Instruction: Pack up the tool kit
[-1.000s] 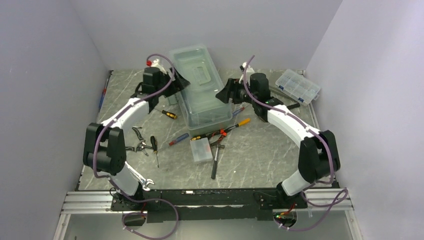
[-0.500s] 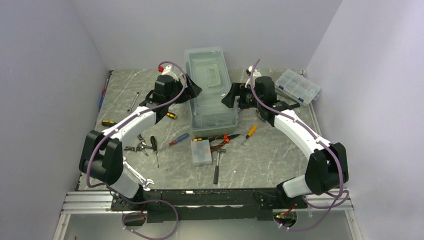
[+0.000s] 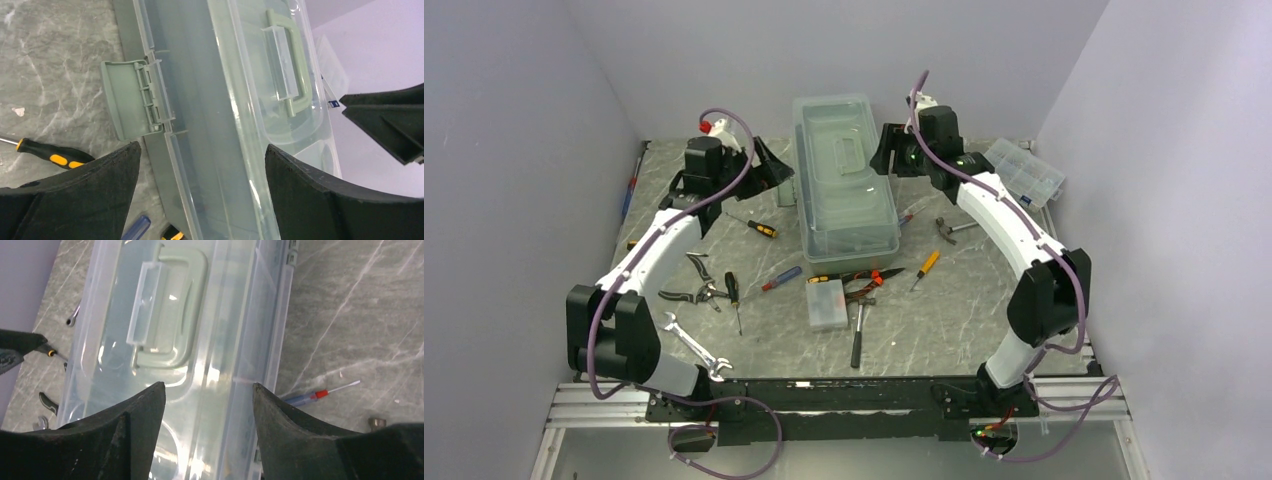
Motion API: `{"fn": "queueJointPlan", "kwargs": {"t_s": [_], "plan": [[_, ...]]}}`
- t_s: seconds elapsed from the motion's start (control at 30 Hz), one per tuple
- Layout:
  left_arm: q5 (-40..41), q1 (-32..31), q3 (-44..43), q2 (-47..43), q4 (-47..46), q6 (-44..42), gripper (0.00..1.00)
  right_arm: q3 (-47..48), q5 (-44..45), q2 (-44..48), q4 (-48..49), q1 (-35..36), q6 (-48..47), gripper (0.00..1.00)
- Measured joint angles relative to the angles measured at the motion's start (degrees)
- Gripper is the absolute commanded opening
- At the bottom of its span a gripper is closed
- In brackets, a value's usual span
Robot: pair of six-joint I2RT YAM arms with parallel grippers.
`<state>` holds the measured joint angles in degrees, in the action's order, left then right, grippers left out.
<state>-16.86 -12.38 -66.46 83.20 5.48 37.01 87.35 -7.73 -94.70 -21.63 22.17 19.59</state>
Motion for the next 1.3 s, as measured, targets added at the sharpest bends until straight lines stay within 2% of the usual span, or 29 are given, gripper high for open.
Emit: {"fn": "queueJointPlan", "kwargs": {"t_s": [0.13, 0.37, 0.47, 0.63, 0.7, 0.83, 1.13, 1.3], "plan": [[-2.67, 1.84, -0.22, 0.42, 1.6, -1.03, 0.94, 5.01, -0.26, -3.52, -1.66, 0.26, 0.0, 0.66], [-5.38, 1.25, -2.29, 2.69, 4.72, -3.28, 0.92, 11.37, 0.04, -7.13, -4.9, 1.73, -0.17, 0.66], [-1.95, -0.9, -7.08, 3.34, 9.22, -5.84, 0.91, 13.9, 1.6, -8.74, -5.84, 2.4, -0.37, 0.65], [1.4, -5.11, -18.95, 5.79, 12.92, -9.16, 0.87, 14.47, 2.95, -9.25, -6.23, 2.93, -0.35, 0.56], [1.75, -5.79, -20.96, 6.27, 12.87, -9.42, 0.81, 15.8, 2.75, -9.79, -6.73, 2.93, -0.33, 0.56], [1.38, -5.84, -21.92, 7.63, 12.83, -9.07, 0.79, 20.61, 2.64, -12.52, -7.61, 2.93, 0.11, 0.6], [-0.46, -9.09, -34.1, 19.91, 14.49, -6.12, 0.78, 11.56, 3.06, -9.07, -2.64, 1.97, 4.44, 0.64], [-0.44, -11.61, -41.18, 25.46, 15.85, -4.2, 0.79, -5.73, 4.94, 4.42, 6.05, -3.58, 9.94, 0.64]]}}
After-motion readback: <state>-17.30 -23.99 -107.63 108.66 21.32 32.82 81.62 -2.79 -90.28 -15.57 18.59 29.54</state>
